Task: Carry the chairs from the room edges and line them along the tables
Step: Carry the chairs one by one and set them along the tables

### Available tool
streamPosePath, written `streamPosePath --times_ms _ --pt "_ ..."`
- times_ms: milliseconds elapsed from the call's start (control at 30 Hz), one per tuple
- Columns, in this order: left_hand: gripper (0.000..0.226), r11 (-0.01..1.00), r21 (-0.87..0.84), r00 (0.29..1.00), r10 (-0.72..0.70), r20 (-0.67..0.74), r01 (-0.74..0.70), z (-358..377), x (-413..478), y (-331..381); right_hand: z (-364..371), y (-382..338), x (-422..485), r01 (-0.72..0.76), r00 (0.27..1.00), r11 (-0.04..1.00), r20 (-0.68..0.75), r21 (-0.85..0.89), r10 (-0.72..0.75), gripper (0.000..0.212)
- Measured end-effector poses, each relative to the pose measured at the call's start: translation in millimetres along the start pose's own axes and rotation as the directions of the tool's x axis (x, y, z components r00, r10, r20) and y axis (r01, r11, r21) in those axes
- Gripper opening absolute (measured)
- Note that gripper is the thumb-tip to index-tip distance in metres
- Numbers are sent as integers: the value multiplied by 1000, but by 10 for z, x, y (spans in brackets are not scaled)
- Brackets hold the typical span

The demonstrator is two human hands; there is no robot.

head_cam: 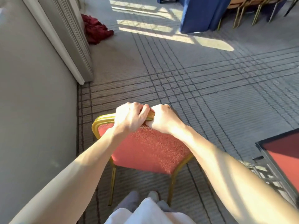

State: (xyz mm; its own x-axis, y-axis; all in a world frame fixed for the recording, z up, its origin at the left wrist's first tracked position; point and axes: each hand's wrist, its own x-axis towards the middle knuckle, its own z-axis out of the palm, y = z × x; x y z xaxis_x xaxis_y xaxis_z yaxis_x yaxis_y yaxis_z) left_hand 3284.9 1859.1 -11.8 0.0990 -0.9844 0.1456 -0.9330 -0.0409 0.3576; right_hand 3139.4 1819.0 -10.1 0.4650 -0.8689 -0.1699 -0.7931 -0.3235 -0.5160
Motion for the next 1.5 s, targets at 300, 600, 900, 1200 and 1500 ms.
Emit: streamPosePath --times_ms 300,600,900,1200,1500 --pt "53 1000 9 1000 -8 27 7 287 1571 83 -527 462 1248 31 995 999 -90 19 -29 20" --pt "40 967 1 964 253 76 -254 732 3518 398 -1502 1136 2706 -105 994 990 13 -89 107 27" --pt "47 944 -120 941 320 110 -307 870 4915 1200 -2522 1826 3347 -220 968 956 -161 -195 190 35" --pt "40 892 -14 854 437 282 -452 1727 5803 1601 -2684 2935 3957 -195 981 935 -40 -295 192 26" --pt "37 917 -146 892 397 217 -372 2314 6834 2351 -3415 4076 4719 -239 971 954 -55 -183 233 24"
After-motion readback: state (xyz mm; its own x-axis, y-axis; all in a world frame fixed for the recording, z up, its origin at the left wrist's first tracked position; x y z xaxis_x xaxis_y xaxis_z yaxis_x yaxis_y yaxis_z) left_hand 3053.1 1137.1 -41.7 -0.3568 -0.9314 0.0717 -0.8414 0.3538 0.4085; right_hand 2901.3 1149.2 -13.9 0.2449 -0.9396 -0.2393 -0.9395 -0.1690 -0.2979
